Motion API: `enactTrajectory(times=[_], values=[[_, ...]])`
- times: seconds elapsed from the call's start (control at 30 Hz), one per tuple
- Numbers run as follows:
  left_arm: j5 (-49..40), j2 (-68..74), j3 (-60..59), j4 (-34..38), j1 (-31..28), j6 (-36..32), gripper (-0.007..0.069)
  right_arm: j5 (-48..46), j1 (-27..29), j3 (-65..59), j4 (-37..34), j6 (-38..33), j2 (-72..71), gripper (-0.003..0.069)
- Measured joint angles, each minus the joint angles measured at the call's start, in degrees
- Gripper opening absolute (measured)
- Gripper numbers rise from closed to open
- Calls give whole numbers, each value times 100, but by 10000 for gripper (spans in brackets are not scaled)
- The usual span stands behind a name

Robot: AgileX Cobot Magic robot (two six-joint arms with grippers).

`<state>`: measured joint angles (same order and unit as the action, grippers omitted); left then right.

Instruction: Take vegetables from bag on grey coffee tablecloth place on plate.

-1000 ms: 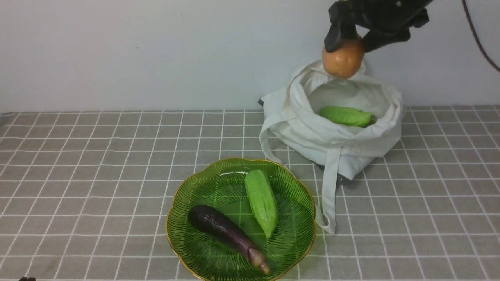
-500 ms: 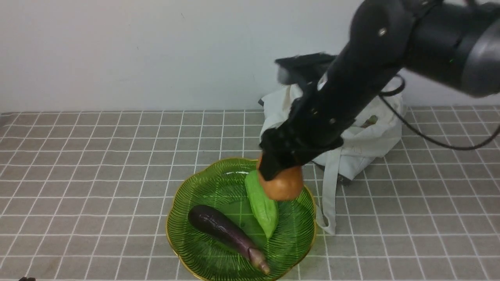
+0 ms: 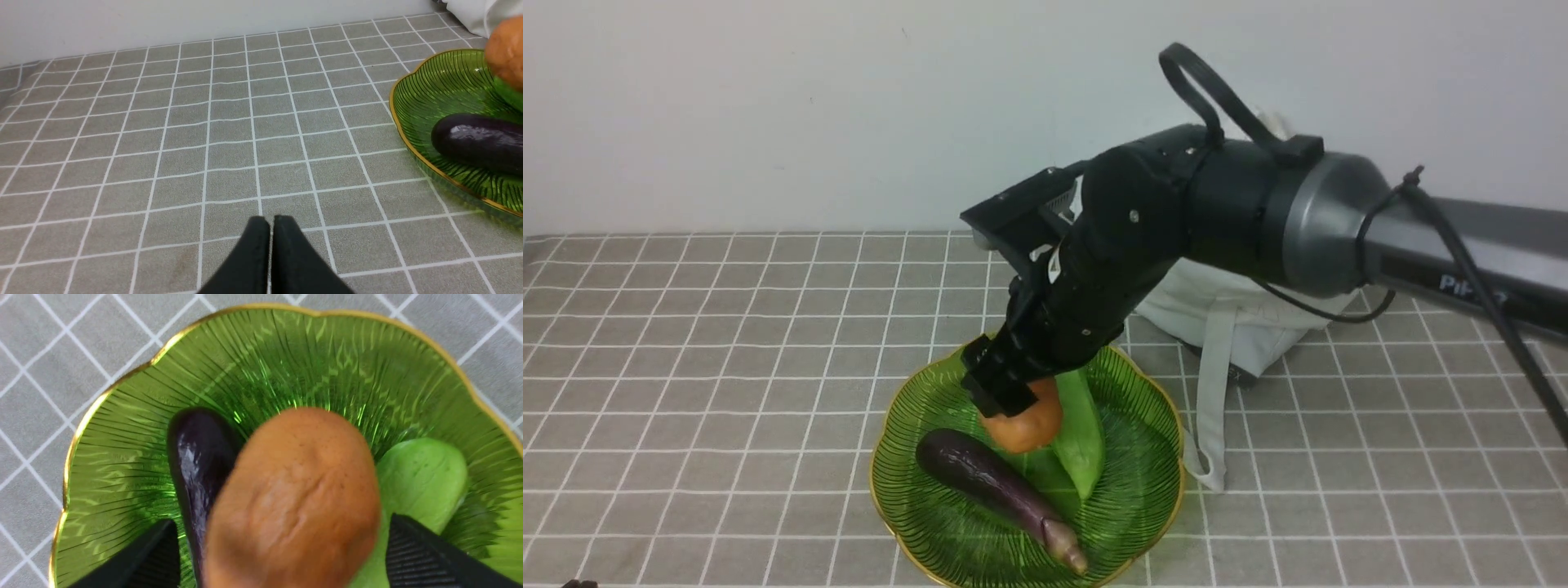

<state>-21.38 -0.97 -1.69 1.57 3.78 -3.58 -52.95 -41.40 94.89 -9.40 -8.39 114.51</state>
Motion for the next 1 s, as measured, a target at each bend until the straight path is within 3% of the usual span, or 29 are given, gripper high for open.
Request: enactTrajectory(times=[0.2,0.3,0.43,0.47,0.5,0.6,0.7,0.83,0.93,1.0], values=[[0,0,0,0,0,0,-5,-498,0,386,95,231,-234,643],[0,0,0,0,0,0,-5,-905,0,591,268,258,-398,605],[0,0,0,0,0,0,-5,-1554,0,770,1038,439,-960,408],[0,0,0,0,0,0,-5,-1741,0,776,1493,609,-1342,288],[0,0,0,0,0,0,-5,-1741,0,776,1493,609,-1342,288],[0,0,0,0,0,0,-5,-1857,0,787,2282,1260,-2482,52],[0,0,0,0,0,0,-5,-1871,0,660,2416,1706,-3622,-2],[0,0,0,0,0,0,-5,-1791,0,184,2416,2006,-5083,-13],[0,0,0,0,0,0,-5,-1099,0,-831,2386,2249,-6549,-14],[0,0,0,0,0,0,-5,-201,0,-2152,2360,2356,-7732,-15]])
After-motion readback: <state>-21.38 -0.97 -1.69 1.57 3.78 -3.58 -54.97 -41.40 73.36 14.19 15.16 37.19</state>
